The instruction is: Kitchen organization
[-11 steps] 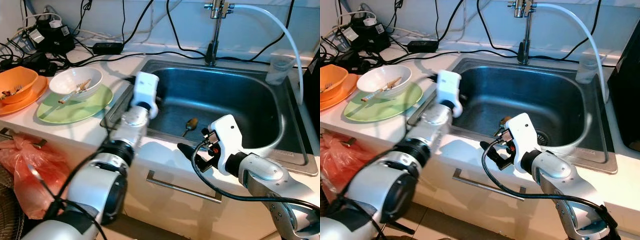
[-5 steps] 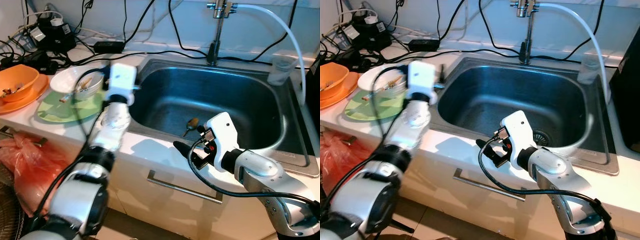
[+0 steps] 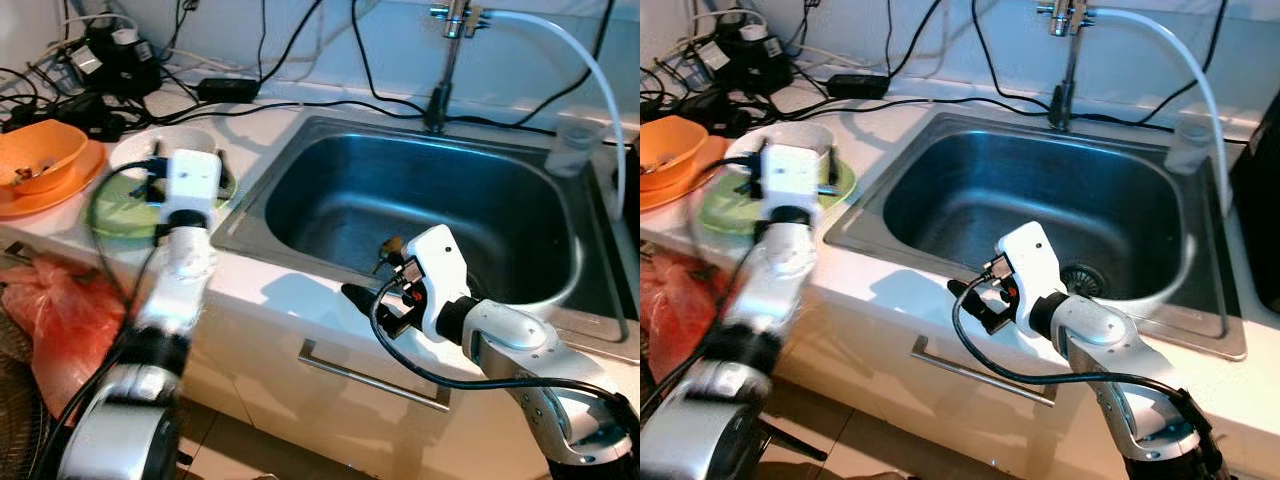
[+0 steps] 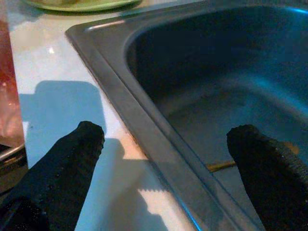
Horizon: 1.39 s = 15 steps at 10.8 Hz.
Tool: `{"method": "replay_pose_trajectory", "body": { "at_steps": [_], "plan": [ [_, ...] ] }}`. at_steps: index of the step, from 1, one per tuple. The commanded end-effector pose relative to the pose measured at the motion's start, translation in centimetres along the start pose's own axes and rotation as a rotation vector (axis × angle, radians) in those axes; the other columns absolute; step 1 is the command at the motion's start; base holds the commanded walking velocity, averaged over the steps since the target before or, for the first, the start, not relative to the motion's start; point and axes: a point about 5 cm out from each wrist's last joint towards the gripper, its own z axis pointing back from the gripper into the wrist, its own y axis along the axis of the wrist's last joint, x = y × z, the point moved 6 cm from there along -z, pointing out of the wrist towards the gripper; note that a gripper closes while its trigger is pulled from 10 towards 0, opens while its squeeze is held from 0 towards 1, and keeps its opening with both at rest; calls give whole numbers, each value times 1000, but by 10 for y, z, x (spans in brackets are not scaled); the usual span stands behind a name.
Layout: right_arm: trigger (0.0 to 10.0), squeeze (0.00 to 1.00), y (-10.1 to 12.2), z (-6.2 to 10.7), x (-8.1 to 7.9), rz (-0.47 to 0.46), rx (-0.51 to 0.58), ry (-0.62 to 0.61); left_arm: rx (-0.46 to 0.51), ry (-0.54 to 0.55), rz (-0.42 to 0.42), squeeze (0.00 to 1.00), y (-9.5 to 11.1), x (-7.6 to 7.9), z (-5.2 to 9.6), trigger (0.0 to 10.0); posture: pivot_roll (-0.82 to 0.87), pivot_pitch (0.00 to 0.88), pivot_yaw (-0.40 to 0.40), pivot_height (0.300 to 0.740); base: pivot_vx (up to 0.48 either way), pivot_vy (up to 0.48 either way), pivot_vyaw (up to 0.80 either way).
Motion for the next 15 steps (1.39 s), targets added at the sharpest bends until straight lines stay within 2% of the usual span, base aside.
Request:
{"method": "replay_pose_trajectory", "body": {
  "at_steps": [1, 4, 7, 10, 13, 15],
  "plan": [
    [10000, 0, 2, -2, -3, 11, 10, 15, 3, 37, -18, 0, 2, -13, 1, 10000, -20, 0, 47, 740, 0, 0, 0],
    [10000, 0, 1, -5, -3, 18, 9, 24, -14, 61, -13, 0, 2, -24, 5, 10000, -9, 0, 39, 740, 0, 0, 0],
    [10000, 0, 2, -7, -3, 24, 10, 36, -95, 68, -21, 0, -20, -30, 18, 10000, 2, 0, 24, 740, 0, 0, 0],
    [10000, 0, 2, -6, -3, 27, 10, 40, -115, 66, -35, 0, -28, -31, 20, 10000, -6, 0, 21, 740, 0, 0, 0],
    [10000, 0, 1, -6, -3, 25, 8, 35, -94, 57, -48, 0, -23, -30, 16, 10000, -11, 0, 23, 740, 0, 0, 0],
    [10000, 0, 0, -5, -4, 24, 7, 35, -57, 29, -91, 0, -17, -29, 12, 10000, -11, 0, 24, 740, 0, 0, 0]
  ]
}}
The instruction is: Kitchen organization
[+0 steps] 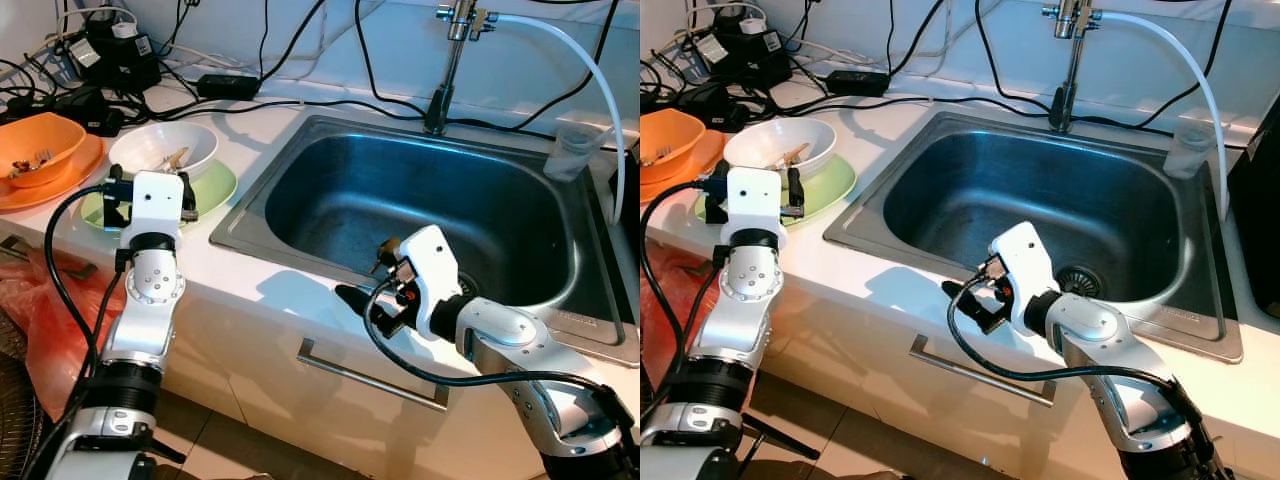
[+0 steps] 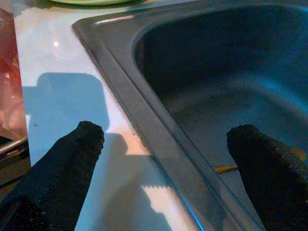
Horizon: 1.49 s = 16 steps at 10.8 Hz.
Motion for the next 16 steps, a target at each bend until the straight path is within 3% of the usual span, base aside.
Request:
{"method": "replay_pose_trajectory", "body": {
  "at_steps": [1, 3, 4, 5, 6, 7, 8, 9, 10, 16],
  "plan": [
    [10000, 0, 1, 1, -1, 9, 4, 0, 29, -37, -28, 0, 7, 4, -4, 10000, -11, 0, 24, 740, 0, 0, 0],
    [10000, 0, 0, 1, 0, 7, 2, -3, 19, -74, -16, 0, 1, 7, -4, 9922, -12, 0, 24, 740, 0, 0, 0],
    [10000, 0, 0, 1, 0, 6, 1, -4, 21, -83, -2, 0, 1, 8, -4, 8941, -13, 0, 25, 740, 0, 0, 0],
    [10000, 0, 0, 1, 0, 6, 1, -6, 28, -91, 6, 0, 2, 9, -5, 2706, -15, 0, 27, 740, 0, 0, 0],
    [10000, 0, -1, 1, 0, 6, 1, -8, 34, -93, 5, 0, 3, 10, -5, 0, -15, 0, 28, 740, 0, 0, 0],
    [10000, 0, -1, 1, 0, 4, 0, -8, 37, -93, 7, 0, 4, 9, -6, 0, -16, 0, 28, 740, 0, 0, 0],
    [10000, 0, -2, 2, 0, 3, -2, -8, 41, -91, 4, 0, 4, 9, -6, 3098, -15, 0, 28, 740, 0, 0, 0],
    [10000, 0, -2, 1, 0, 3, -2, -7, 43, -90, 6, 0, 4, 8, -7, 2392, -15, 0, 29, 740, 0, 0, 0],
    [10000, 0, -2, 1, 0, 3, -2, -8, 42, -93, 8, 0, 3, 9, -7, 0, -15, 0, 28, 740, 0, 0, 0],
    [10000, 0, -4, 2, -1, 4, -6, -8, 49, -87, 11, 0, 4, 7, -8, 0, -18, 0, 29, 740, 0, 0, 0]
  ]
}}
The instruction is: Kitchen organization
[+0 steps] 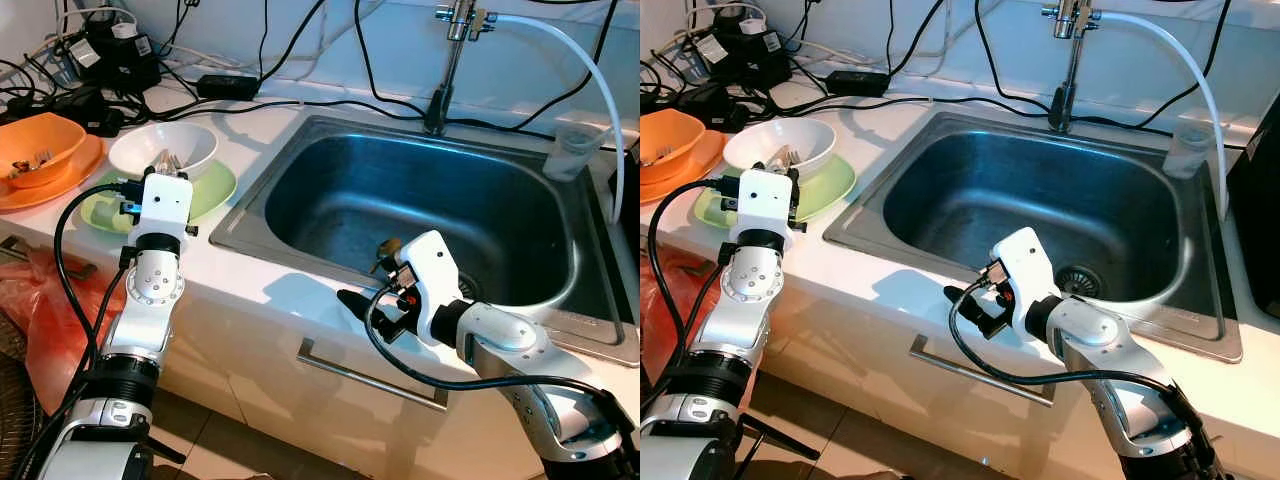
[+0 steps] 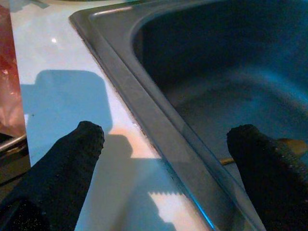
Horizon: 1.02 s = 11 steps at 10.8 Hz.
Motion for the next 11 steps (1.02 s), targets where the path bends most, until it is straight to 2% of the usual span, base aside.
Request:
{"method": "replay_pose_trajectory", "body": {
  "at_steps": [1, 4, 8, 9, 11],
  "plan": [
    [10000, 0, 3, 1, -1, 17, 9, 0, 21, 4, -4, 0, 7, -4, -5, 0, -19, 0, 30, 740, 0, 0, 0],
    [10000, 0, 10, 4, -20, 16, 50, 102, 24, 4, -3, 0, 7, -4, -5, 0, -19, 0, 30, 740, 0, 0, 0],
    [10000, 0, 19, 8, -32, 7, 94, 168, 26, 13, -10, 0, 7, -5, -5, 0, -20, 0, 29, 740, 0, 0, 0],
    [10000, 0, 19, 9, -33, 5, 99, 177, 28, 24, -19, 0, 8, -7, -5, 0, -21, 0, 29, 740, 0, 0, 0],
    [10000, 0, 24, 10, -36, -3, 119, 194, 39, 88, -60, 0, 11, -20, -6, 0, -20, 0, 29, 740, 0, 0, 0]
  ]
}}
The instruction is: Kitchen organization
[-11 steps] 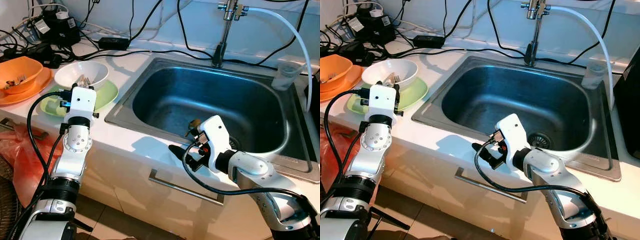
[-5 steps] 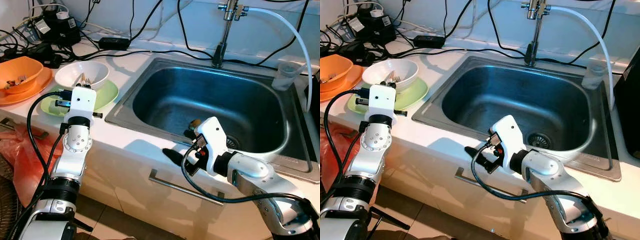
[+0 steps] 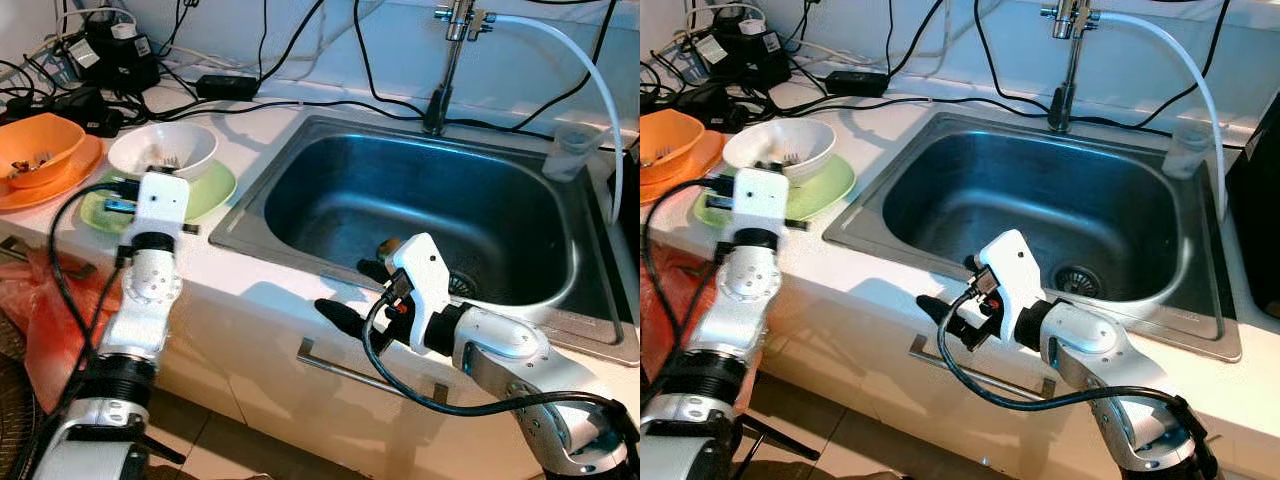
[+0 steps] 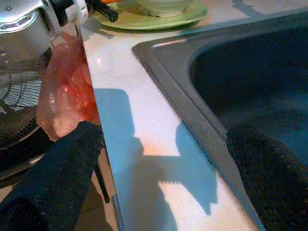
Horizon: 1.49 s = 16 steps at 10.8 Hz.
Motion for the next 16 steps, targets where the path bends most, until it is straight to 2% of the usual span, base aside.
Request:
{"method": "replay_pose_trajectory", "body": {
  "at_steps": [1, 3, 5, 7, 8, 9, 12, 14, 15, 16],
  "plan": [
    [10000, 0, 9, 2, -5, 12, 38, 22, 38, 48, -7, 0, 14, -12, -6, 0, -18, 0, 29, 740, 0, 0, 0],
    [10000, 0, 9, 1, -4, 16, 39, 20, 80, 72, 12, 0, 30, -18, -11, 0, -14, 0, 30, 740, 0, 0, 0],
    [10000, 0, 11, -1, -3, 21, 49, 11, 140, 72, 34, 0, 53, -16, -19, 0, -18, 0, 39, 740, 0, 0, 0],
    [10000, 0, 19, 1, 6, 33, 90, -49, 171, 39, 80, 0, 71, -5, -24, 0, -27, 0, 47, 740, 0, 0, 0],
    [10000, 0, 26, 2, 17, 37, 123, -111, 183, -14, 123, 0, 79, 11, -25, 39, -34, 0, 52, 740, 0, 0, 0],
    [10000, 0, 34, 6, 35, 34, 156, -202, 212, -110, 166, 0, 91, 40, -23, 0, -46, 0, 61, 740, 0, 0, 0],
    [10000, 0, 36, 13, 47, 38, 171, -288, 207, -181, 211, 0, 101, 68, -22, 0, -65, 0, 74, 740, 0, 0, 0],
    [10000, 0, 36, 20, 69, 50, 151, -408, 150, -287, 285, 0, 98, 98, -19, 196, -84, 0, 85, 740, 0, 0, 0],
    [10000, 0, 34, 27, 81, 49, 130, -475, 122, -315, 315, 0, 94, 108, -17, 0, -97, 0, 91, 740, 0, 0, 0],
    [10000, 0, 31, 32, 86, 55, 111, -509, 86, -364, 346, 0, 88, 121, -13, 39, -119, 0, 99, 740, 0, 0, 0]
  ]
}}
